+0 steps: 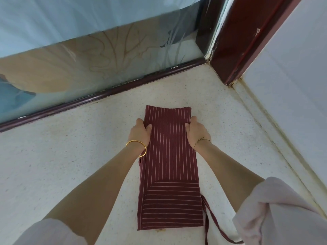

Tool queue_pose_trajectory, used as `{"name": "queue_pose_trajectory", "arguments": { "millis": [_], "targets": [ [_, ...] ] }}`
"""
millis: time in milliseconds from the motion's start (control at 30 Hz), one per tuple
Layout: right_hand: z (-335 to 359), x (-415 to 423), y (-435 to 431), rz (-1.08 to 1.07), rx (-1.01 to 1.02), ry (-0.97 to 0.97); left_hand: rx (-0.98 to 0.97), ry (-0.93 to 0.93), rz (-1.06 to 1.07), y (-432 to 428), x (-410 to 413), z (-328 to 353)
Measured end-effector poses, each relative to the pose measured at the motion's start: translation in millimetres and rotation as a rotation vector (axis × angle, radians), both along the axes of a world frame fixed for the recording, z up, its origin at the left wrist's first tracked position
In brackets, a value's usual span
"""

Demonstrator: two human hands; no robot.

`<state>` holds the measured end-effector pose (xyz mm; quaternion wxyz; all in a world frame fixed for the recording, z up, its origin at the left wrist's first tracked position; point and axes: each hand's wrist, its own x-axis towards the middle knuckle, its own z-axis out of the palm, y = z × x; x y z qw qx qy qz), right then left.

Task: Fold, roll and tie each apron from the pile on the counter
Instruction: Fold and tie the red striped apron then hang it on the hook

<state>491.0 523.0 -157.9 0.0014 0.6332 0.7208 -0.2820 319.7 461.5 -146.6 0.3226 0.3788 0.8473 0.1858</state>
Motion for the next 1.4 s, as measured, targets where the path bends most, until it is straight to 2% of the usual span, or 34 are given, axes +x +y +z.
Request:
{"name": "queue_pose_trajectory", "arguments": {
  "millis": [33,67,133,167,200,267,300,367,400,467,567,633,867,967,1067,1133,1167,1300,1400],
  "targets": [
    [-0.2,-0.5,1.1,-0.002,-0.011,-0.004,0.001,0.042,0.031,-1.7,2.0,3.3],
    [0.7,0.1,2.6,-0.004,-0.023,-0.004,0.039,0.176,0.018,-4.5,4.3,5.8],
    [2.5,1.7,3.7,-0.004,-0.034,0.001,0.222,0.562,-0.171,-10.2,11.5,2.7],
    [4.3,2.7,2.3,-0.01,-0.031,0.005,0.336,0.68,-0.287,-12.0,16.3,-0.6],
    [6.1,2.7,0.3,-0.034,-0.02,0.012,0.389,0.713,-0.403,-10.6,21.1,-5.6],
    [10.2,-0.2,-9.8,-0.105,0.098,0.012,0.277,0.62,-0.549,-4.7,28.7,-13.6],
    [11.0,-2.4,-17.6,-0.116,0.242,0.014,0.163,0.569,-0.57,-3.0,30.9,-16.1],
    [6.5,-9.1,-30.9,-0.016,0.488,0.037,0.058,0.584,-0.574,-2.2,31.7,-25.2],
    [1.2,-12.4,-34.1,0.068,0.539,0.044,0.035,0.601,-0.576,-2.0,32.6,-28.2],
    [-9.4,-18.8,-36.1,0.214,0.486,-0.007,0.019,0.609,-0.571,-1.3,32.6,-30.6],
    [-17.0,-20.2,-24.2,0.293,0.297,-0.135,-0.037,0.614,-0.586,5.8,25.1,-32.0],
    [-16.0,-18.3,-9.3,0.343,0.239,-0.198,-0.051,0.632,-0.595,9.5,17.9,-32.7],
    [-13.9,-7.4,14.4,0.435,0.178,-0.308,-0.138,0.613,-0.551,11.3,8.7,-32.9],
    [-5.0,-3.5,20.5,0.447,0.138,-0.226,-0.16,0.625,-0.567,6.1,4.5,-15.1],
    [13.7,15.7,8.5,0.325,0.224,0.051,0.152,0.592,-0.552,-28.6,15.1,3.6],
    [24.4,25.9,-19.5,0.304,0.31,0.168,0.348,0.586,-0.586,-64.4,29.6,2.7],
    [26.4,27.6,-36.1,0.324,0.339,0.198,0.383,0.573,-0.596,-78.1,35.6,-1.5],
    [5.1,32.7,-95.5,0.463,0.437,0.162,0.199,0.564,-0.667,-109.3,44.0,-24.0],
    [-15.0,45.4,-106.6,0.475,0.388,0.102,0.069,0.631,-0.744,-114.4,37.7,-34.1]
  ]
}}
